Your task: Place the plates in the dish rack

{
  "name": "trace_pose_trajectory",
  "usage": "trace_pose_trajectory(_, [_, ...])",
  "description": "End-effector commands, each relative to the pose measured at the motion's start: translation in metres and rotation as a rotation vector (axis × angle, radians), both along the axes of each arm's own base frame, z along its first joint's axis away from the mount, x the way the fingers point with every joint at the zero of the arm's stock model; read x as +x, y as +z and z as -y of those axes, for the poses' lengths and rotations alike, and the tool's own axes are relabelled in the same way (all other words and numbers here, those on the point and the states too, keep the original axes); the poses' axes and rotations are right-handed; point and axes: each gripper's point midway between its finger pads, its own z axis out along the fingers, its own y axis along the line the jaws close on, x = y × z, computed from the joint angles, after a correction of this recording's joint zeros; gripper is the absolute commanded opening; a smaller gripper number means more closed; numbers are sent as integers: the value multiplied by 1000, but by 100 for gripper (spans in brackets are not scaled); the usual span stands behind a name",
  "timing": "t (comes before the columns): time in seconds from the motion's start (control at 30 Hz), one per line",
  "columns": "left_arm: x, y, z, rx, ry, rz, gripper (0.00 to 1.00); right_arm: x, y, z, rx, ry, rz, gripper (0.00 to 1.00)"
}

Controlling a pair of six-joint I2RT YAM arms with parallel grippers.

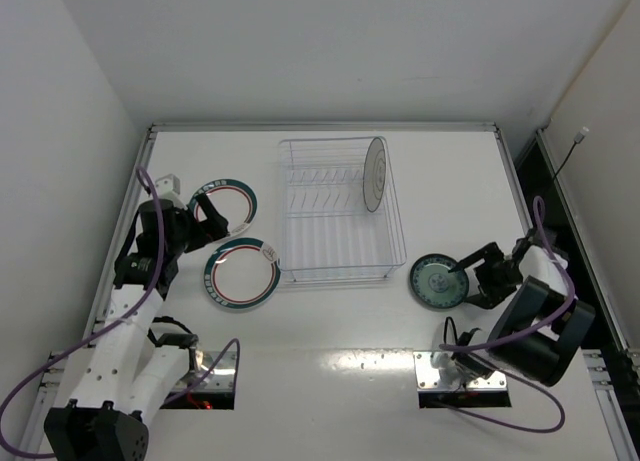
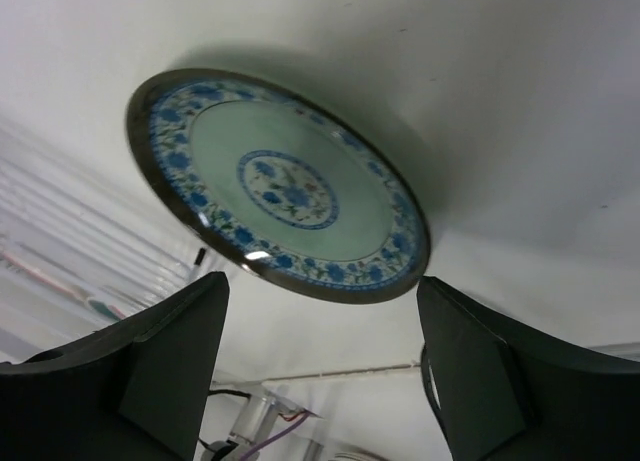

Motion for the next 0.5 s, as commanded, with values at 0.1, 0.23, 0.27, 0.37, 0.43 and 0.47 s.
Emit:
trace_pose_trajectory(0.1, [2,30,1,12,1,89,100,-3,-4,29,-98,10,-125,73])
trace_pose_trajectory(0.23, [1,32,-1,16,9,100,100,-3,-14,29,-84,12,-138,73])
trace_pose_trajectory(0.27, [1,32,-1,16,9,100,100,-3,-16,25,-71,14,-129,73])
trace_pose_trajectory(0.37, [1,32,-1,16,9,100,100,-2,-31,2,39,34,-86,71])
trace_pose_trajectory(0.43, [1,32,2,16,0,100,100,-6,-40,-8,101,38,-91,68])
trace_pose_trajectory(0.47, [1,32,2,16,0,100,100,-7,-43,-10,109,49,-84,65])
